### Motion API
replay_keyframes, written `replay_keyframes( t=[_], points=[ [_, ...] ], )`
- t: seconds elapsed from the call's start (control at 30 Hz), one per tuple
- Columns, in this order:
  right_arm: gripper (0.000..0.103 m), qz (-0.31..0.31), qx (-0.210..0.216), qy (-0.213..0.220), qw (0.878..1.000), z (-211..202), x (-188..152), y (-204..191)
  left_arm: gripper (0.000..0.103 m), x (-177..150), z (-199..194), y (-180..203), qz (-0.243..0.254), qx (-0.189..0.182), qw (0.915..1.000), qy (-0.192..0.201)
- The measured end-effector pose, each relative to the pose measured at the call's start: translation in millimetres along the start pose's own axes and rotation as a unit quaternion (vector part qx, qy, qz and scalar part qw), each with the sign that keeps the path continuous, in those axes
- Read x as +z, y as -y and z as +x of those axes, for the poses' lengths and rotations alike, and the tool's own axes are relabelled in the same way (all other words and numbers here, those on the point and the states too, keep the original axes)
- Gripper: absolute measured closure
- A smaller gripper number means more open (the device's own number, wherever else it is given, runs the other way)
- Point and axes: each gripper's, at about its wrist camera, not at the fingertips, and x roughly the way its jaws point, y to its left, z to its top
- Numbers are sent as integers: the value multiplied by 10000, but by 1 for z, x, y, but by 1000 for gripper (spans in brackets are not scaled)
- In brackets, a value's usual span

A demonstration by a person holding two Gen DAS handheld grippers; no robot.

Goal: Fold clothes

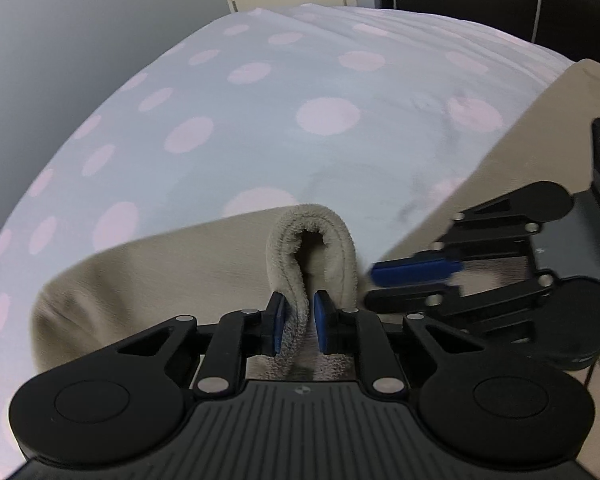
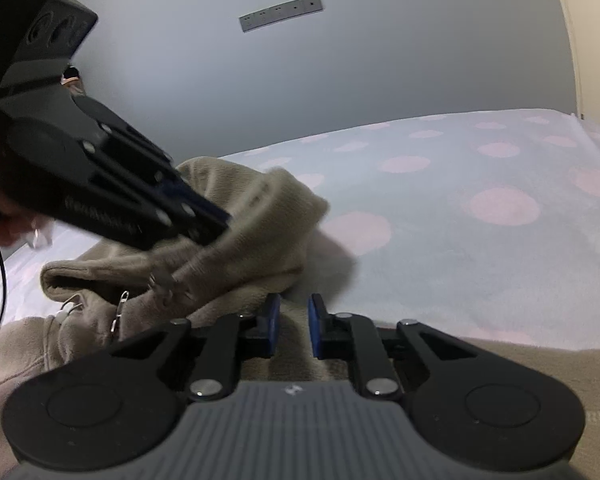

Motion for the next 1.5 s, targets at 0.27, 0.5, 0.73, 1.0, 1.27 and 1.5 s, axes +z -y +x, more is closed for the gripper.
replay_keyframes(
  t=[0.27, 0.5, 0.73, 1.0, 1.27, 1.5],
  points=[
    [85, 188, 14, -169, 9997, 6, 0, 5, 90, -3, 10, 20, 205, 129, 9997, -39],
    [86, 593, -302, 701, 9953, -17, 8, 18, 90, -6, 9, 30, 397, 359, 9986, -8],
    [84, 956, 306, 1101, 9888, -10, 3, 26, 90, -9, 10, 39, 593, 534, 9968, 49],
    [87, 1188, 184, 204, 9925, 12, -3, 31, 86, -22, -28, 41, 811, 1005, 9916, 38],
    [87, 1159, 118, 139, 9931, 17, 1, 29, 64, -91, -86, -1, -189, 2207, 9744, -386],
    [87, 1149, 107, 158, 9932, 18, -2, 31, 69, -118, -94, -54, -1787, 2168, 9595, 200]
  ],
)
